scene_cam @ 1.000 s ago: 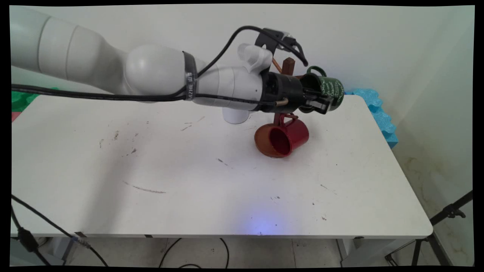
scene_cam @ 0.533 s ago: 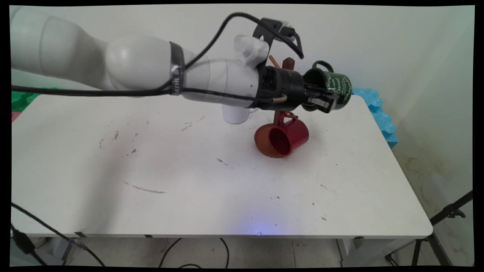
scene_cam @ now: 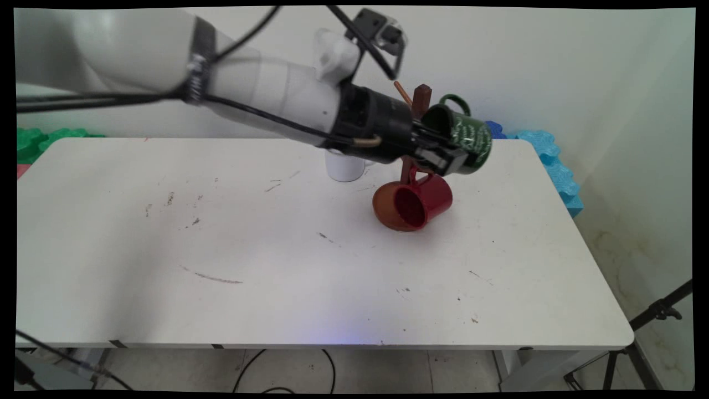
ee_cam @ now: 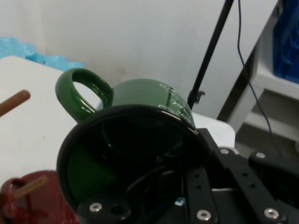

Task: Place the picked object on the table

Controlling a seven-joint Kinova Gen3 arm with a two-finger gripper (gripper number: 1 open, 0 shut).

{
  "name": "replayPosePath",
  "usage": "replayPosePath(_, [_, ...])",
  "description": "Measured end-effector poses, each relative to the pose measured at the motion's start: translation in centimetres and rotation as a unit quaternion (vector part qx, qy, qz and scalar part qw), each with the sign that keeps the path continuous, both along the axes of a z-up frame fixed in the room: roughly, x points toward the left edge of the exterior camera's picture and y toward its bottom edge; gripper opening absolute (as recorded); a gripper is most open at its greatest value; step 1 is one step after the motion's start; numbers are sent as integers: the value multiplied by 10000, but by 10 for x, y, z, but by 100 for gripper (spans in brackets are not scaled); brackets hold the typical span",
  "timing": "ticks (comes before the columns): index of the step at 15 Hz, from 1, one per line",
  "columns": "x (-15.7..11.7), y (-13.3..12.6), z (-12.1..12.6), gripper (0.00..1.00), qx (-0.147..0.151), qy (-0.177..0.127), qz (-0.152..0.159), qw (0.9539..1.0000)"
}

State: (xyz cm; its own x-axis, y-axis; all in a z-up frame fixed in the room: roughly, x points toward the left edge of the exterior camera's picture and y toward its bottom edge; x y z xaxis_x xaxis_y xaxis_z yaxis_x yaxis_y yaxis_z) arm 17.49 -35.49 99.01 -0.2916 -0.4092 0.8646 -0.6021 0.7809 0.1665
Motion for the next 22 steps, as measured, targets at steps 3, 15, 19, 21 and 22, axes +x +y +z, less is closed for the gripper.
replayPosePath(3, [18, 2, 16, 0, 82, -365, -139, 9992])
replayPosePath(15, [91, -3, 42, 0, 290, -2397, -831, 9668])
replayPosePath(19, [110, -2, 38, 0, 302, -2931, -1023, 9501])
replayPosePath(21, [120, -2, 33, 0, 328, -3237, -1146, 9386])
replayPosePath(22, [125, -2, 29, 0, 346, -3383, -1209, 9326])
